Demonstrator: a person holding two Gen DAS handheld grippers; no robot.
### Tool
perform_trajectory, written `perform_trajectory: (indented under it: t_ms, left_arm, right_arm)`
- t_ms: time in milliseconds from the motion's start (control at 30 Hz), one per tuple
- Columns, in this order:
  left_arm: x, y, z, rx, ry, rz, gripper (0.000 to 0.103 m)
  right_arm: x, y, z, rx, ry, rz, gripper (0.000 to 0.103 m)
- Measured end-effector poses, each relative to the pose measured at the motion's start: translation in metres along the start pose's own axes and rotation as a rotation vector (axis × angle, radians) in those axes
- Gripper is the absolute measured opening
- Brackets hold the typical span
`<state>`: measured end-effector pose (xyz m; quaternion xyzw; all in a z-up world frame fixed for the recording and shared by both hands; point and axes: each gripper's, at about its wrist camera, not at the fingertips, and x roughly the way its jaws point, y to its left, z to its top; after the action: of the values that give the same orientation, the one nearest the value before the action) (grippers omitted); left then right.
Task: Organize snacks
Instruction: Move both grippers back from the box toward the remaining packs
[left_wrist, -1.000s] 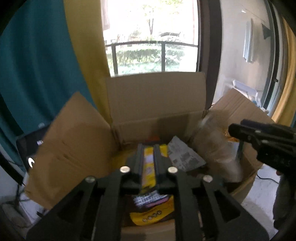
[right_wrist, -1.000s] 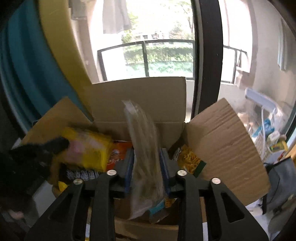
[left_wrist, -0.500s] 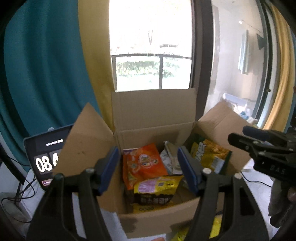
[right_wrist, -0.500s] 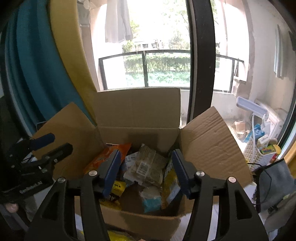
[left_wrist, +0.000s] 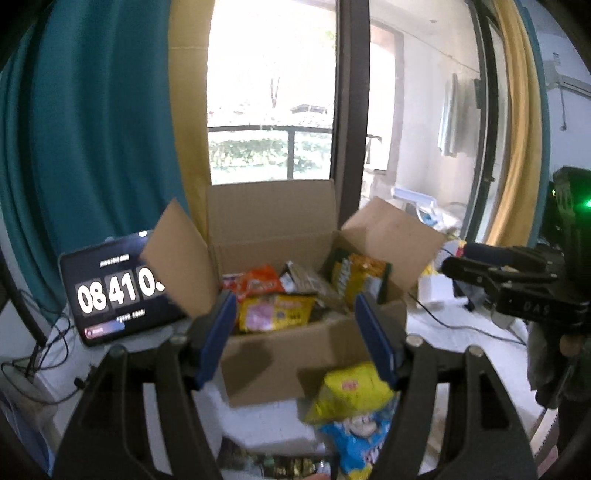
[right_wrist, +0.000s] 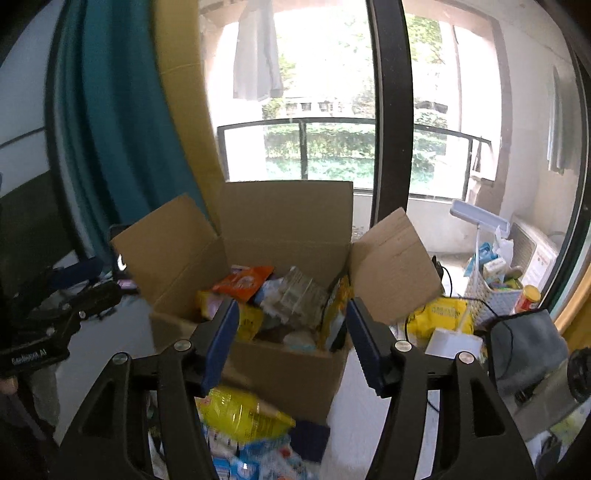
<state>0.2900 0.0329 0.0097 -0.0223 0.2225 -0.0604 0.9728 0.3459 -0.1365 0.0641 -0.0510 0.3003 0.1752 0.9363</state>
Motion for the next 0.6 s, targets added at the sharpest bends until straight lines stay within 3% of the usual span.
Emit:
perform_trajectory:
  t_ms: [300, 600]
  left_arm:
    - [-0.032, 0.006, -0.055, -0.044, 0.045, -0.007, 0.069]
    - [-0.033, 0.004, -0.126, -0.105, 0.152, 0.021, 0.069]
  right_arm:
    - [-0.043, -0.005, -0.060, -0.015, 0.011, -0.005, 0.064]
    - [-0.050, -0.020, -0.128, 0.023, 0.110, 0.041, 0.071]
